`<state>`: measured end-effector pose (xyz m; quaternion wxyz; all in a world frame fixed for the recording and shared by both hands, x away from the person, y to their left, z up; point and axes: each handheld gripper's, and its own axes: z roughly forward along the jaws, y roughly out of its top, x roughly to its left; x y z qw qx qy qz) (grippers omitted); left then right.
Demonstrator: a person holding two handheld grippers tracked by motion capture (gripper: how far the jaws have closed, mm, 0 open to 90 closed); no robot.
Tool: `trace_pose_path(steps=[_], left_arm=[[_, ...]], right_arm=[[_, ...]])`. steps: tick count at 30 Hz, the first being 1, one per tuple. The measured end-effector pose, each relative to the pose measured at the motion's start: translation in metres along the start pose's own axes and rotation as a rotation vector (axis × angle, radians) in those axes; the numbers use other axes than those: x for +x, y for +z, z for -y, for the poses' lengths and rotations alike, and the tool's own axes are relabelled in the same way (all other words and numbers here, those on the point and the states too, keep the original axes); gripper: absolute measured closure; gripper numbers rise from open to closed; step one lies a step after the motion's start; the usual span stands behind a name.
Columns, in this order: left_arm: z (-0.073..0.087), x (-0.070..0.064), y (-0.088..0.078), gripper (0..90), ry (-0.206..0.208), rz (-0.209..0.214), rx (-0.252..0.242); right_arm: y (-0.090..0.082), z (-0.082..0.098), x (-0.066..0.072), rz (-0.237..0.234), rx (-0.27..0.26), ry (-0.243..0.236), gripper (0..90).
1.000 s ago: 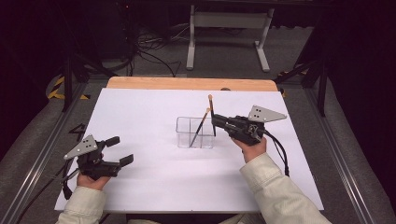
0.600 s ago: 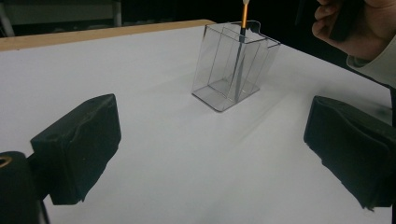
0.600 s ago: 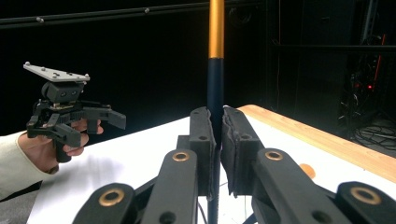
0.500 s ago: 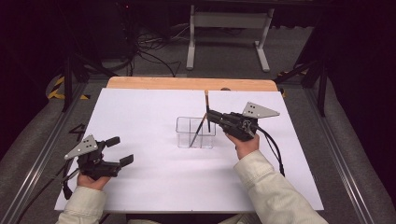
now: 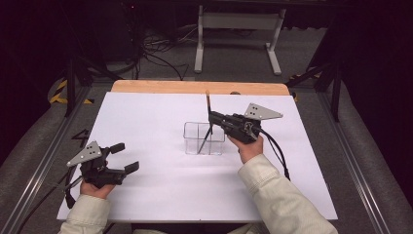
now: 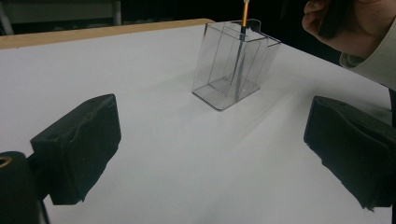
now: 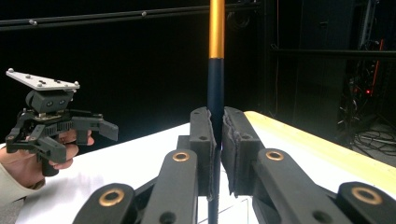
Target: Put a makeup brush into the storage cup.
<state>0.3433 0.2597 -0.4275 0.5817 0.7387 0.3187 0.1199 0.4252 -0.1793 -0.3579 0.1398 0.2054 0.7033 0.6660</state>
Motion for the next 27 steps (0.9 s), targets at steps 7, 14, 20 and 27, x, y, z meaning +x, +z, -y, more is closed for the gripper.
trace_pose_path(steps=[7,14,20,27], left_arm=[[0.0,0.0,0.0,4.6,-0.002,0.0,-0.001],[0.0,0.0,0.0,4.5,-0.001,0.0,-0.003],[0.001,0.0,-0.001,4.6,-0.004,0.0,-0.002],[0.001,0.0,-0.002,4.6,-0.004,-0.003,-0.006]], right_arm=[[0.01,0.001,0.002,0.0,0.003,-0.003,82.8],[0.018,0.005,0.001,0.014,0.001,0.007,82.7],[0.023,0.013,0.0,0.03,0.022,0.013,82.7],[0.025,0.021,-0.002,0.049,0.049,0.024,82.6]])
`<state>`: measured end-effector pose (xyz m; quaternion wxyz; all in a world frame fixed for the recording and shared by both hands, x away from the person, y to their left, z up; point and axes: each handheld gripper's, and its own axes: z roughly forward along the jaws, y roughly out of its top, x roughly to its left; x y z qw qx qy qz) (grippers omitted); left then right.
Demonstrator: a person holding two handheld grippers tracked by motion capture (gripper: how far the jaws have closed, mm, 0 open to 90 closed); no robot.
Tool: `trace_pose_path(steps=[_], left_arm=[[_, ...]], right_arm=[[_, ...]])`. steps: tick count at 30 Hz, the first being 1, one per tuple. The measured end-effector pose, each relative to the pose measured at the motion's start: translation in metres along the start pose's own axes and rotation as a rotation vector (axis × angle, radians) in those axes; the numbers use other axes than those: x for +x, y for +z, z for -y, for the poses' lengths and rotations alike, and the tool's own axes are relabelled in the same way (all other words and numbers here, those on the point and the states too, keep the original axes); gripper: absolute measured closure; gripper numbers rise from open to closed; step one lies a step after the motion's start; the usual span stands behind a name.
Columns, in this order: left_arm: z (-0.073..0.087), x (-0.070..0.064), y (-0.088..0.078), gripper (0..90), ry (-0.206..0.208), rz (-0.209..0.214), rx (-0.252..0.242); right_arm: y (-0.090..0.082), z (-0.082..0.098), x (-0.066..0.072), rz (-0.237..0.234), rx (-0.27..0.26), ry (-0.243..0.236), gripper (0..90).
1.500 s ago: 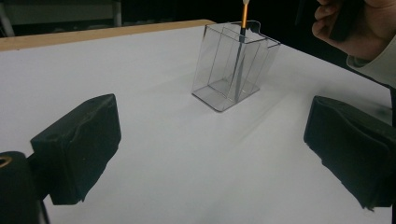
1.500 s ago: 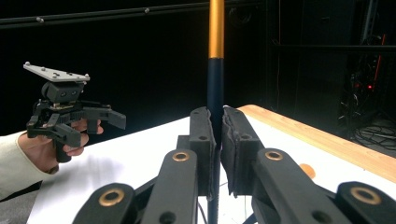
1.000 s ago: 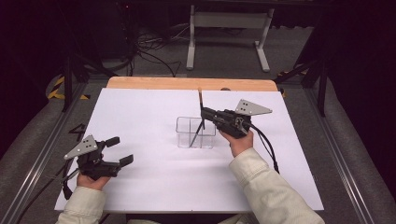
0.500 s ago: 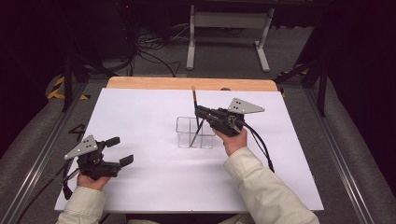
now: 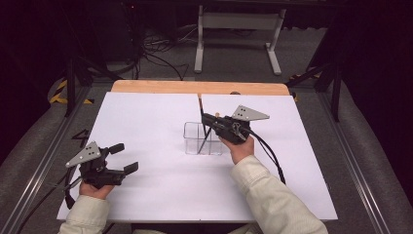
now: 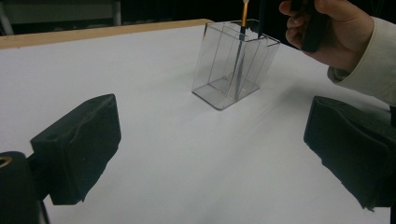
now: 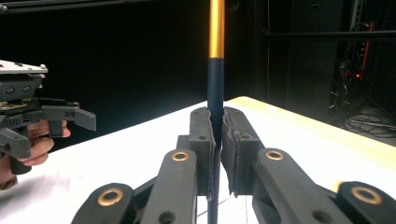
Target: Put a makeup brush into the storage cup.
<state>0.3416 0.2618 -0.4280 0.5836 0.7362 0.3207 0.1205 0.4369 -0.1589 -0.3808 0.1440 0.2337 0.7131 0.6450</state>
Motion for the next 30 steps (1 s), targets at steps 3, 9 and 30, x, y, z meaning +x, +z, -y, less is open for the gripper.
trace_pose_path(steps=[3,9,30], left_arm=[[0.0,0.0,0.0,4.6,0.004,0.0,-0.002],[0.0,0.0,-0.001,4.6,0.003,0.001,-0.002],[0.0,0.0,0.001,4.6,0.001,0.005,0.002]], right_arm=[[0.001,0.002,0.0,0.007,0.006,-0.001,82.6],[0.003,0.007,0.0,0.015,0.032,-0.001,82.6],[0.003,0.024,-0.002,0.04,0.095,0.02,82.4]])
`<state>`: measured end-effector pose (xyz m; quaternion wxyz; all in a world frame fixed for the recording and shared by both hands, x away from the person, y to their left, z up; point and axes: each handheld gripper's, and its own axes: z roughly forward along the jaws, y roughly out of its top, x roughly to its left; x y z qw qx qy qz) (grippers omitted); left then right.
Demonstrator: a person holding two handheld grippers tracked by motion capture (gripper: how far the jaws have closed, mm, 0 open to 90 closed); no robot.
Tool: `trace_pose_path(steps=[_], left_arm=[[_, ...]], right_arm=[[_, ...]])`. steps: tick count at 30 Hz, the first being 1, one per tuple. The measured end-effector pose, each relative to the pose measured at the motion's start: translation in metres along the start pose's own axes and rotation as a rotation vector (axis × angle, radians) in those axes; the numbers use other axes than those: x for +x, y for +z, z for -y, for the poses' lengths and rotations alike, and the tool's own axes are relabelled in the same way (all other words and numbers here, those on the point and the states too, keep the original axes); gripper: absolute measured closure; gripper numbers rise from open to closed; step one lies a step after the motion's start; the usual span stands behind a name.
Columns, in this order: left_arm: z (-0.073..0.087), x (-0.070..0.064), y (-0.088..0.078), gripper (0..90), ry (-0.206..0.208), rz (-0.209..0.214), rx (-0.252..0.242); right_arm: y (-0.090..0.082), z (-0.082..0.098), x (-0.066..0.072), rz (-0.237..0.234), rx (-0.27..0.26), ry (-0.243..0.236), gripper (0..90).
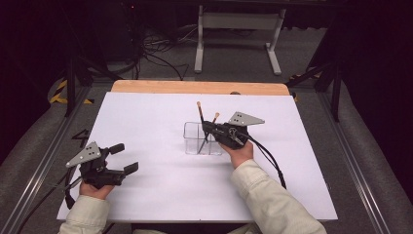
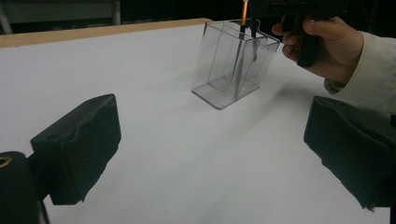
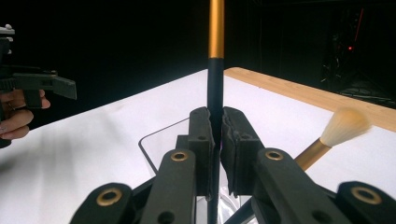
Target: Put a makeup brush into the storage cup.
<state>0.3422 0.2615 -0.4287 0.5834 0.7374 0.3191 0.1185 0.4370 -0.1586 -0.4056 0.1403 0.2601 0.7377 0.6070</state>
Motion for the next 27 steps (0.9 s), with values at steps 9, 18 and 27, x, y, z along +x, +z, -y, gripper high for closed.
trace_pose_path(steps=[9,18,27], left_arm=[[0.0,0.0,0.0,4.6,0.0,0.002,0.0],[0.0,0.0,0.0,4.5,0.0,0.002,-0.002],[-0.001,0.0,0.001,4.5,0.0,0.004,-0.008]], right_arm=[[0.001,0.003,0.001,-0.006,0.014,0.012,75.1],[-0.011,-0.006,0.004,-0.047,0.01,-0.002,34.2],[-0.04,-0.026,0.011,-0.055,-0.05,-0.069,6.6]])
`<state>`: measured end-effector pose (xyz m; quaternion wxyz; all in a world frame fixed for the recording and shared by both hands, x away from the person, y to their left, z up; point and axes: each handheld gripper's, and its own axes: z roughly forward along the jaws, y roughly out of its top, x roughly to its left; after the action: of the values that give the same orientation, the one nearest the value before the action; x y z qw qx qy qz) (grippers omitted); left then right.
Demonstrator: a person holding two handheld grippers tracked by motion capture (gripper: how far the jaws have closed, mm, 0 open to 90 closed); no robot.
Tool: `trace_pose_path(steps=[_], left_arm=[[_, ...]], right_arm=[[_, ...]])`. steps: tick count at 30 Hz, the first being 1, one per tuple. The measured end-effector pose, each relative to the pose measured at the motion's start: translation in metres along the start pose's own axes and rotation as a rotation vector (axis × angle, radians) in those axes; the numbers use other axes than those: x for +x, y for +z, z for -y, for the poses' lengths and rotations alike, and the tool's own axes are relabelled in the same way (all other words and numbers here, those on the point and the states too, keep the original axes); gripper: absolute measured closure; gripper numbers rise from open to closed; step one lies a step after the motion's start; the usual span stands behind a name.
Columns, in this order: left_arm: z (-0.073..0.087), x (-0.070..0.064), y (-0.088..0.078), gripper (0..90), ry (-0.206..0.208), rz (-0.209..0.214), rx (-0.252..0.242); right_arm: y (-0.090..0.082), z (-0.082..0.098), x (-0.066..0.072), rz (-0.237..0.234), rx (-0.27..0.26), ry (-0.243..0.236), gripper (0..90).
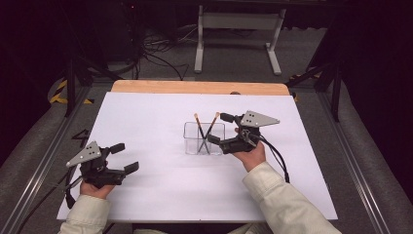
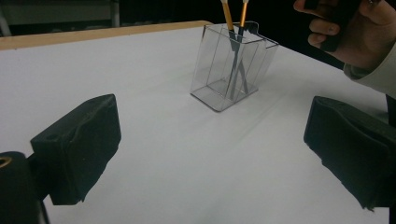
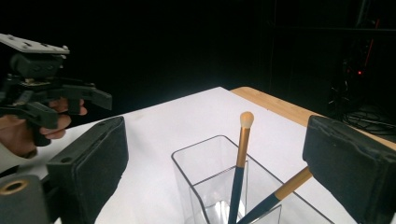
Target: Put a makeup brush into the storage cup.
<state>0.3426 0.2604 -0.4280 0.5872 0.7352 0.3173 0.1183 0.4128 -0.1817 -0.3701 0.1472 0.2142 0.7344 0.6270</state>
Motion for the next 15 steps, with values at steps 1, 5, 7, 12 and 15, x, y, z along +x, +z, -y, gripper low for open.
trace_pose_path(steps=[1,5,7,12,15], left_arm=[[0.0,0.0,0.0,4.5,0.002,-0.002,0.001],[0.0,-0.001,-0.001,4.5,0.002,0.001,-0.003],[-0.001,-0.001,-0.001,4.5,0.005,0.002,-0.006],[-0.001,-0.001,-0.001,4.5,0.01,0.004,-0.006],[-0.002,-0.001,-0.001,4.4,0.007,0.011,-0.007]], right_arm=[[-0.003,-0.002,0.001,0.002,0.003,-0.009,6.1],[-0.017,-0.007,0.003,0.009,0.008,-0.039,5.5],[-0.022,-0.008,0.003,0.011,0.009,-0.041,5.1],[-0.035,-0.01,-0.001,0.03,0.025,-0.049,4.7],[-0.046,-0.01,-0.005,0.041,0.03,-0.043,4.0]])
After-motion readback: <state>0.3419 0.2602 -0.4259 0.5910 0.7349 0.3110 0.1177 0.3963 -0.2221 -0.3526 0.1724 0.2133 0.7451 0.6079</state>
